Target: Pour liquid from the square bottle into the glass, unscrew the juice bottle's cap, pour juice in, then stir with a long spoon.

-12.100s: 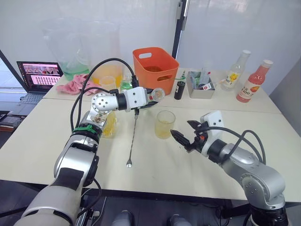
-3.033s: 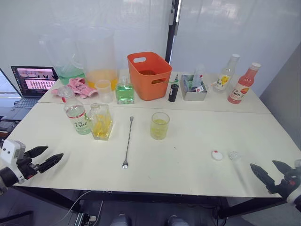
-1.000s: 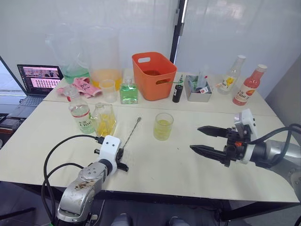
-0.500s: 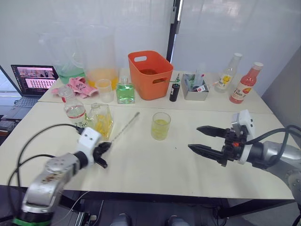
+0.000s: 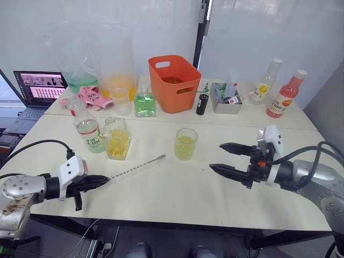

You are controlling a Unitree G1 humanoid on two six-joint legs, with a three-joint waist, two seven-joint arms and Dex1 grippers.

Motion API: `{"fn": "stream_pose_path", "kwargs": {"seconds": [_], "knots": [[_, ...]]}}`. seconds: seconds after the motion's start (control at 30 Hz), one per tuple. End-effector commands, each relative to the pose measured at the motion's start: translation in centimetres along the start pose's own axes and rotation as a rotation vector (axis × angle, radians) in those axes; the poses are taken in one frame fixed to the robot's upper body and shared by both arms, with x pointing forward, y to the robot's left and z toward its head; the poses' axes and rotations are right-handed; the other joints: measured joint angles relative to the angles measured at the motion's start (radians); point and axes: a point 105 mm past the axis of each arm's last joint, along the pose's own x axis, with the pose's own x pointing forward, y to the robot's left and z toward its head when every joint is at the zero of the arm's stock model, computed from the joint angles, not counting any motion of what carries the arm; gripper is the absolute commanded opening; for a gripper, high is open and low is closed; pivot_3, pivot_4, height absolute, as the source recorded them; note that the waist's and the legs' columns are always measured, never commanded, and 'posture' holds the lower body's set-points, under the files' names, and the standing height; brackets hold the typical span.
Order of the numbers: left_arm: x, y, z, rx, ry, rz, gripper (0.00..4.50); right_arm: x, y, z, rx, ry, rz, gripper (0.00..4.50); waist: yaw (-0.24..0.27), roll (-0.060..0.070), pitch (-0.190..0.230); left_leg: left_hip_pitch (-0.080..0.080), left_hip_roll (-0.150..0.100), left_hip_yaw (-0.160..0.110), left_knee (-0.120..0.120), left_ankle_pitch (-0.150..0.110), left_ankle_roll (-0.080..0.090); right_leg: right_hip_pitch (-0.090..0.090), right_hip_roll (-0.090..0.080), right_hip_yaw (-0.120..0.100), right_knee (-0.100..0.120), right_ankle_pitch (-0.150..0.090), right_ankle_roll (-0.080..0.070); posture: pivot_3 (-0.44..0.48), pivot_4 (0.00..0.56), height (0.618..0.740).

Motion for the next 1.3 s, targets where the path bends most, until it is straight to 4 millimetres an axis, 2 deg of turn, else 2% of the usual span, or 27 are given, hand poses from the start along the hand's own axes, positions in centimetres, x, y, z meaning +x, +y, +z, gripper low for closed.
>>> {"fn": "stream_pose_path", "kwargs": {"seconds": [0.03,0.17,0.4,0.43,0.53,0.63,0.83,1.03,1.17,1.3], "knots": [[0.7,0.0,-0.6,0.07,0.039,-0.015,0.02,-0.2,0.2,1.2,-0.051,-0.037,-0.009,4.5,0.0,0.0,0.0,-0.001,0.0,0.0,0.0,0.0,0.0,0.0,0.001,0.0,0.0,0.0,0.0,0.0,0.15,0.739],[1.2,-0.2,-1.3,0.107,0.061,-0.049,0.02,-0.1,0.2,1.2,-0.047,-0.039,-0.014,4.5,0.0,0.0,0.0,0.0,0.0,0.005,0.001,0.0,0.0,0.0,0.004,0.0,0.002,0.0,0.001,0.0,0.15,0.739],[0.1,1.3,0.3,0.004,0.01,-0.031,2.26,0.0,0.2,1.1,-0.043,-0.04,-0.019,4.5,-0.001,0.0,0.0,0.0,0.0,0.006,0.002,0.0,0.0,0.0,0.005,0.0,0.003,0.0,0.001,0.0,0.15,0.739],[-0.1,1.5,1.0,-0.035,-0.001,-0.04,2.54,0.0,0.2,1.0,-0.039,-0.041,-0.019,4.5,-0.001,0.0,0.0,0.0,0.0,0.006,0.003,0.0,0.0,0.0,0.005,0.0,0.003,0.0,0.001,0.0,0.15,0.739],[-0.2,1.2,2.6,-0.079,-0.018,-0.08,2.54,0.0,0.2,0.9,-0.033,-0.037,-0.023,4.5,-0.001,0.0,0.0,-0.001,0.001,0.005,0.004,0.0,0.0,0.0,0.006,0.0,0.003,0.0,0.001,0.0,0.15,0.739],[-0.1,0.6,3.2,-0.091,0.025,-0.123,2.54,0.1,0.2,1.1,-0.035,-0.041,-0.027,4.5,-0.001,0.0,0.0,-0.001,0.0,0.005,0.004,0.0,0.0,0.0,0.006,0.0,0.003,0.0,0.001,0.0,0.15,0.739],[0.3,0.3,1.2,-0.038,0.177,-0.135,2.54,-0.2,0.1,1.3,-0.036,-0.041,-0.039,4.5,-0.002,0.0,0.0,-0.001,0.0,0.005,0.004,0.0,0.0,0.0,0.007,0.0,0.004,0.0,0.001,0.0,0.15,0.739],[1.6,0.2,0.6,-0.083,0.192,-0.147,2.54,-0.4,0.2,1.1,-0.028,-0.037,-0.043,4.5,-0.001,0.0,0.0,-0.001,0.0,0.006,0.005,0.0,0.0,0.0,0.006,0.0,0.004,0.0,0.001,0.0,0.15,0.739],[2.3,-0.4,0.4,-0.101,0.2,-0.202,1.4,-0.4,0.2,1.0,-0.023,-0.034,-0.045,4.5,0.003,0.0,0.0,-0.001,0.0,0.005,0.006,0.0,0.0,0.001,0.007,0.0,0.005,0.001,0.002,0.0,0.15,0.739],[2.4,-0.5,-0.1,-0.095,0.218,-0.218,0.02,-0.4,0.3,1.0,-0.023,-0.035,-0.046,4.5,0.002,0.0,0.0,-0.001,0.0,0.005,0.007,0.0,0.0,0.001,0.006,0.0,0.005,0.001,0.002,0.0,0.15,0.739]]}}
